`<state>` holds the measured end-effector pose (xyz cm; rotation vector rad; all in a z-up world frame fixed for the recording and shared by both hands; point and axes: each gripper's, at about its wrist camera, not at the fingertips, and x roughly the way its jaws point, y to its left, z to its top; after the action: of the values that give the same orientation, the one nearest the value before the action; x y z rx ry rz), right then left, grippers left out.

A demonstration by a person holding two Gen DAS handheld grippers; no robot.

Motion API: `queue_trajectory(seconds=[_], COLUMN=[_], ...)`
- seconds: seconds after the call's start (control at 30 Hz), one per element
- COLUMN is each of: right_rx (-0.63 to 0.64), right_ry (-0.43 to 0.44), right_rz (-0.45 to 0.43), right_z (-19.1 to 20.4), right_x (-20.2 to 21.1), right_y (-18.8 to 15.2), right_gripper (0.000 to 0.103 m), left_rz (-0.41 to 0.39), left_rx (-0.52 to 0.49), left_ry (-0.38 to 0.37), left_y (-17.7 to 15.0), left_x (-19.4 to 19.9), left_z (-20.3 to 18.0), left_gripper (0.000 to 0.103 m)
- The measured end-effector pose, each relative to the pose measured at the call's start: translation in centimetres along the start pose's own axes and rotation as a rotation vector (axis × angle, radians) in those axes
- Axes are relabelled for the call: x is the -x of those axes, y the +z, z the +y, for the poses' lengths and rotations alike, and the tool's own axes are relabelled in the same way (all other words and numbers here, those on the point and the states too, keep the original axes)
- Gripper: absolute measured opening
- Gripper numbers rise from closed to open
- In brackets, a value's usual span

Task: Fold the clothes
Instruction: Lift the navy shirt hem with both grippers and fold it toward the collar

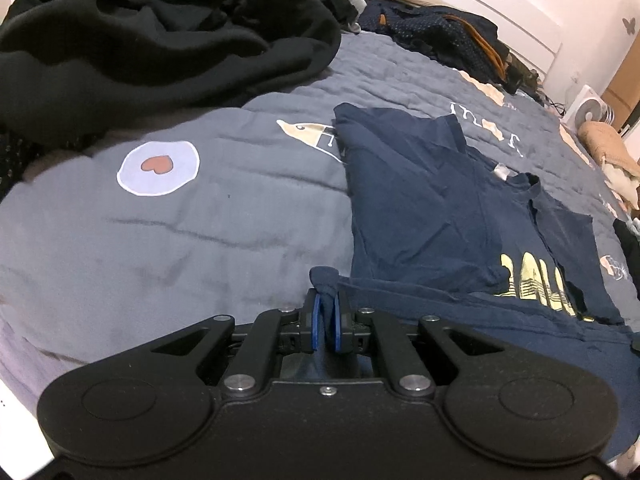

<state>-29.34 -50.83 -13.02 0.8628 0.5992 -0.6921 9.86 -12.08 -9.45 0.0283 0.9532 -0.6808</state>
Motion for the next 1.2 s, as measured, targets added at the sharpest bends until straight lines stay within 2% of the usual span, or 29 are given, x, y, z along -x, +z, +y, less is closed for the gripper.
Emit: queue_trajectory(seconds=[0.13,0.17,0.23,0.33,0.5,0.8,1.03,1.2], right_rx=[-0.013,-0.011,0.002,0.020,0.053,0.042,0.053,0.067], right_ry=[0.007,0.013,0.031,0.058,0.089,0.175,0.182,0.167], right_rz=[-0.052,-0.078,-0.091,-0.112,-0.156,-0.261,-0.281,-0.285], right_z=[-0.2,-0.2,0.0,0.4,1.2,1.8,2.7,3.3], right_x=[0.5,0.9,1.1,1.5,2.3,4.7,4.4,3.4], right_y=[0.1,0.1,0.2,0.4,0.4,1.5,3.5,5.2], right_gripper=[0.025,0.023,0.010,0.005,0.005,0.004,0.004,0.004], left_rz=[-0.005,-0.007,-0.014,-0.041,-0.087,-0.233,-0.270,-0.276], left_rx=[-0.002,-0.002,-0.001,0.010,-0.008,-0.001,-0.008,-0.027], left_ry=[-0.003,-0.004,-0.005,-0.016,-0.017,-0.042,-0.030,-0.032], left_y=[0.0,0.0,0.0,0.0,0.1,0.6,2.1,4.8], left_x=[0.1,0.2,0.3,1.0,2.0,5.1,4.8,3.4], left_z=[0.0,0.1,0.1,0.1,-0.5,-1.1,-1.6,-2.2], left_gripper=[0.008,0.008,0.007,0.005,0.005,0.004,0.004,0.004])
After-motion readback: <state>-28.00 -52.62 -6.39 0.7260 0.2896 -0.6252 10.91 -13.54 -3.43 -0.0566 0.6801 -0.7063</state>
